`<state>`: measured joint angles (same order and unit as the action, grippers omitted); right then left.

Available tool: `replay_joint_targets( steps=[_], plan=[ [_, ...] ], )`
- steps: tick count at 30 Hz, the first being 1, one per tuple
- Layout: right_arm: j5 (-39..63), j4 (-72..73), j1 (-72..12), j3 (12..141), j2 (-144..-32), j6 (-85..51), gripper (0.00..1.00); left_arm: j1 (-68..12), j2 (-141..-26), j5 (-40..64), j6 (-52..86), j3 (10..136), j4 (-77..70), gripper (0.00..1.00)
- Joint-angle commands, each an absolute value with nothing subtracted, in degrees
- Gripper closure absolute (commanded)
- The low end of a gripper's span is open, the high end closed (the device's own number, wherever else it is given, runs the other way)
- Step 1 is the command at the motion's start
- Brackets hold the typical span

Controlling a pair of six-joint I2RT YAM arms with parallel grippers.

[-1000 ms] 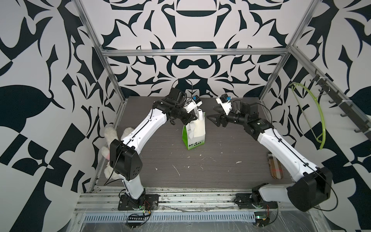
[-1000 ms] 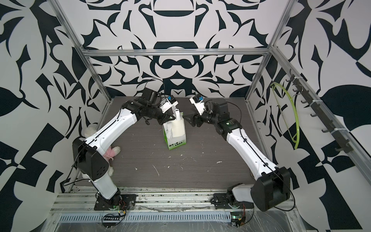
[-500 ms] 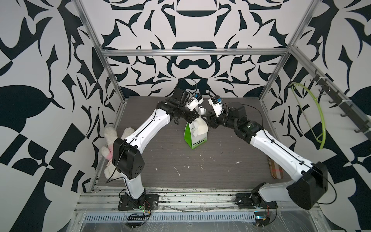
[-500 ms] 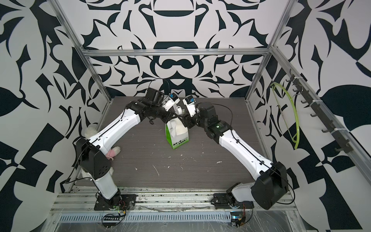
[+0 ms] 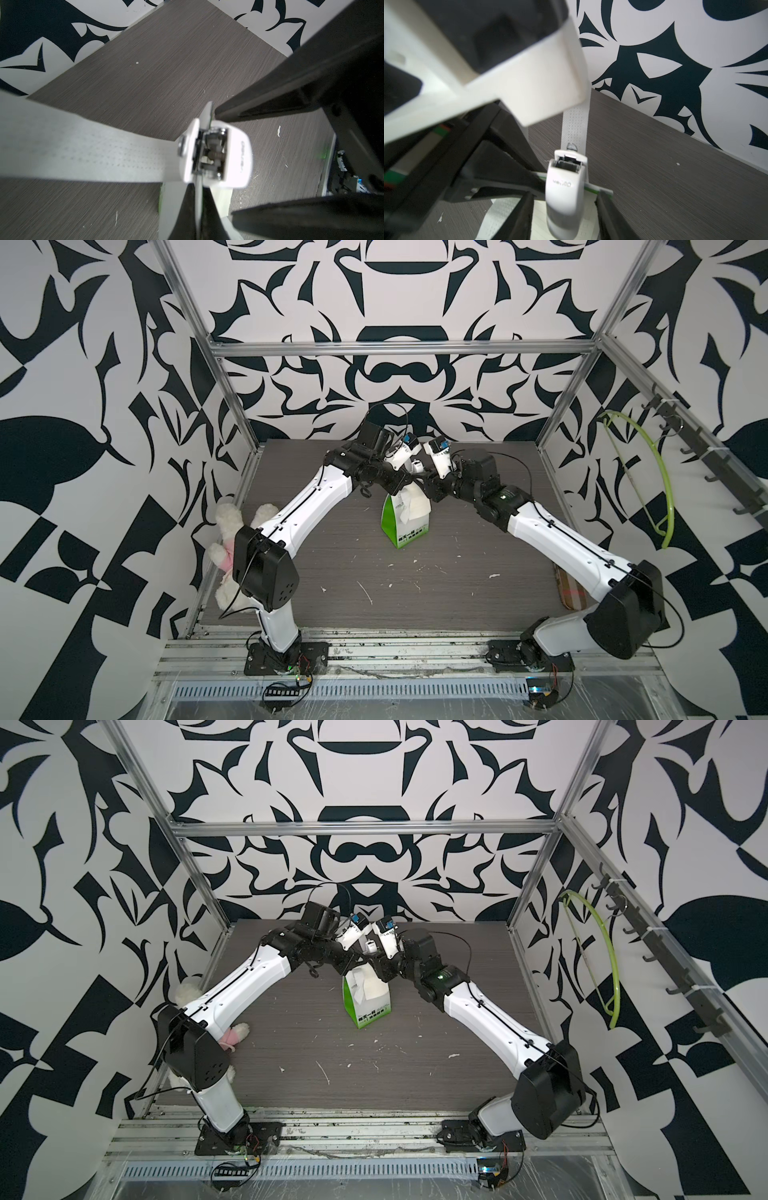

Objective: Staple the receipts to the bags
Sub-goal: Pick up the stapler from the takeout bag, then place the stapler at the center of the board.

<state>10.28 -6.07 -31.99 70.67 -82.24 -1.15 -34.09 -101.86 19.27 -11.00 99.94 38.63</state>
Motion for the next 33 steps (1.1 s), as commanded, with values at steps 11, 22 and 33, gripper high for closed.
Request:
replay_joint_targets(
  steps=[11, 22, 33],
  plan=[
    [2.0, 3.4, -32.4, 71.9, -78.7, -2.6, 0.92, -34.4, -103.0, 18.8, -11.1, 101.9, 40.3, 1.00],
    [-7.9, -2.7, -28.6, 72.4, -75.3, -7.1, 1.00, -34.4, -102.2, 18.3, -15.1, 100.4, 40.1, 1.00],
    [4.5, -20.3, -15.6, 62.6, -68.7, -14.7, 1.00, -34.4, -100.2, 20.2, -19.7, 100.6, 40.0, 0.49]
  ],
)
